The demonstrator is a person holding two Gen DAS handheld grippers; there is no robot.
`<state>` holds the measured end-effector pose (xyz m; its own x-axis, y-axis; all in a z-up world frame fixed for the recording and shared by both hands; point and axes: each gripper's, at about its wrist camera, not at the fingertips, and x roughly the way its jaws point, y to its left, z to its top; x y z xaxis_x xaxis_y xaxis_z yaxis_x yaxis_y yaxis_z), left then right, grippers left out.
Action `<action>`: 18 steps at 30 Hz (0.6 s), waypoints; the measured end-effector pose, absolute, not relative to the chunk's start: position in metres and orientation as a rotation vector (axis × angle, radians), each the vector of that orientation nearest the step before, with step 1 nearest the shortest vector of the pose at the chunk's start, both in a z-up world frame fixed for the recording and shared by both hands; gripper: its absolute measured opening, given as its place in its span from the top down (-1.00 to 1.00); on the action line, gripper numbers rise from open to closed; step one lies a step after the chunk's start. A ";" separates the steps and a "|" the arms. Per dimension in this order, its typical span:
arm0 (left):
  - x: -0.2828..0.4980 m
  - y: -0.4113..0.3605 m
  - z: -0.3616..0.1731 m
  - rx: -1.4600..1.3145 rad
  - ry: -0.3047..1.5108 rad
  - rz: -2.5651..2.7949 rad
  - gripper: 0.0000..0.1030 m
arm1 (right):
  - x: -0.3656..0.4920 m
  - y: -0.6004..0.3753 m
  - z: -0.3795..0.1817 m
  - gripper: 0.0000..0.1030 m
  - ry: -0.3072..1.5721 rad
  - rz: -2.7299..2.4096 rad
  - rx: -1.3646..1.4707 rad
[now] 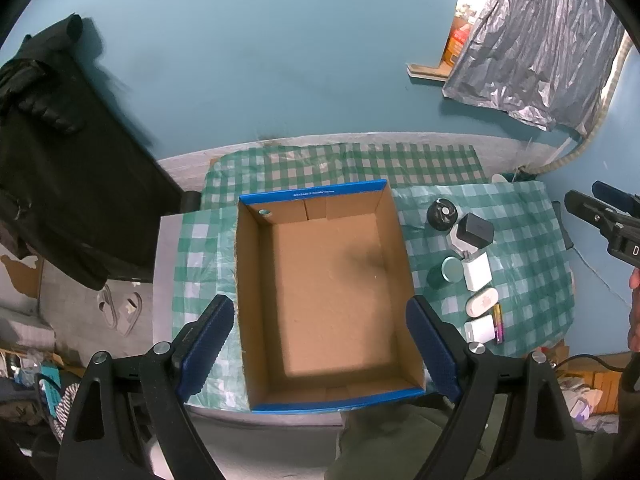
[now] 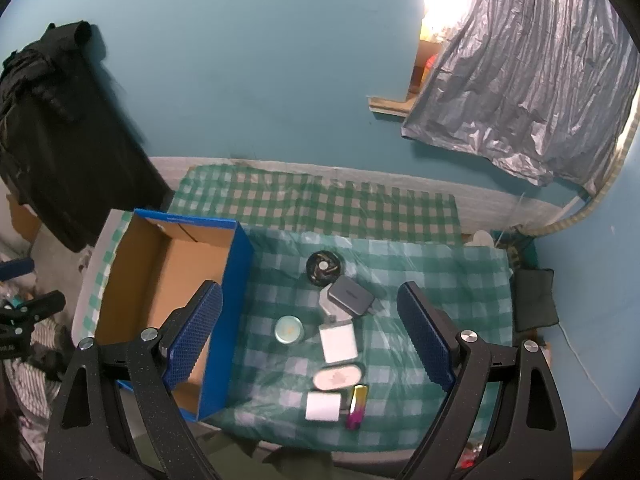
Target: Organize rigid objects
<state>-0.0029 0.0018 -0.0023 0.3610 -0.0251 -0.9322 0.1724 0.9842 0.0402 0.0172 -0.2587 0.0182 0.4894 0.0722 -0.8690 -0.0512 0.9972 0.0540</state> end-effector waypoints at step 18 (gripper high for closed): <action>-0.003 0.004 -0.007 0.151 1.207 -0.123 -0.73 | 0.016 -0.259 0.017 -0.72 1.063 0.080 0.016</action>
<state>-0.0030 0.0040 -0.0065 0.3512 -0.0141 -0.9362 0.1753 0.9832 0.0509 0.0157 -0.2587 0.0171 0.4834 0.0734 -0.8723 -0.0581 0.9970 0.0517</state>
